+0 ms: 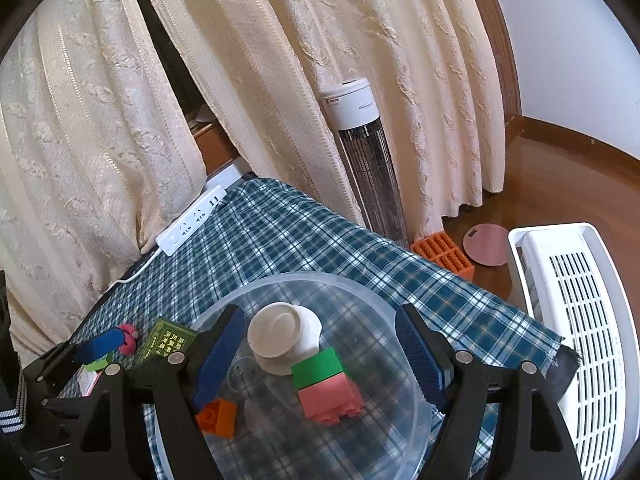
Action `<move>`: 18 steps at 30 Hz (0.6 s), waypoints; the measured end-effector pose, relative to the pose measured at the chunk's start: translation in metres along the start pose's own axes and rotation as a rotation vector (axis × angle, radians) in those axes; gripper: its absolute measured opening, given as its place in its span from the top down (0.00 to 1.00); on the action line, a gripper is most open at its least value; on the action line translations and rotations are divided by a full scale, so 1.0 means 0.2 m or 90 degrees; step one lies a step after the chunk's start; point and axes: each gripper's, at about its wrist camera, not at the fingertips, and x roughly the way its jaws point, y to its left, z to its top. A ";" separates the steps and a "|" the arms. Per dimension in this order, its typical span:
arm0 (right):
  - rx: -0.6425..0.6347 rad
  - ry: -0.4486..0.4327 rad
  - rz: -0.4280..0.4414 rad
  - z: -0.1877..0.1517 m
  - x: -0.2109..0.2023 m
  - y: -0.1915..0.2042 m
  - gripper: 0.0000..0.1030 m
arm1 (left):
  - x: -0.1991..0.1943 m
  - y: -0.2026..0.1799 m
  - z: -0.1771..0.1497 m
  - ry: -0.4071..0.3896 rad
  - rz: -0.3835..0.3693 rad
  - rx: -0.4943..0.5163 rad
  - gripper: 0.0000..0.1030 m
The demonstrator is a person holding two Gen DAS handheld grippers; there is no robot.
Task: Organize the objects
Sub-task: 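Lower the dark green box into the clear bowl and open the left gripper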
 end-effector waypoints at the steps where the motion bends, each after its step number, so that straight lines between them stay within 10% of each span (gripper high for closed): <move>1: -0.002 0.000 0.001 0.00 0.00 0.01 0.21 | -0.01 0.01 -0.01 -0.002 0.006 0.000 0.21; 18: -0.056 0.009 0.015 -0.07 0.00 0.27 0.21 | -0.12 0.23 -0.13 -0.007 0.068 -0.040 0.21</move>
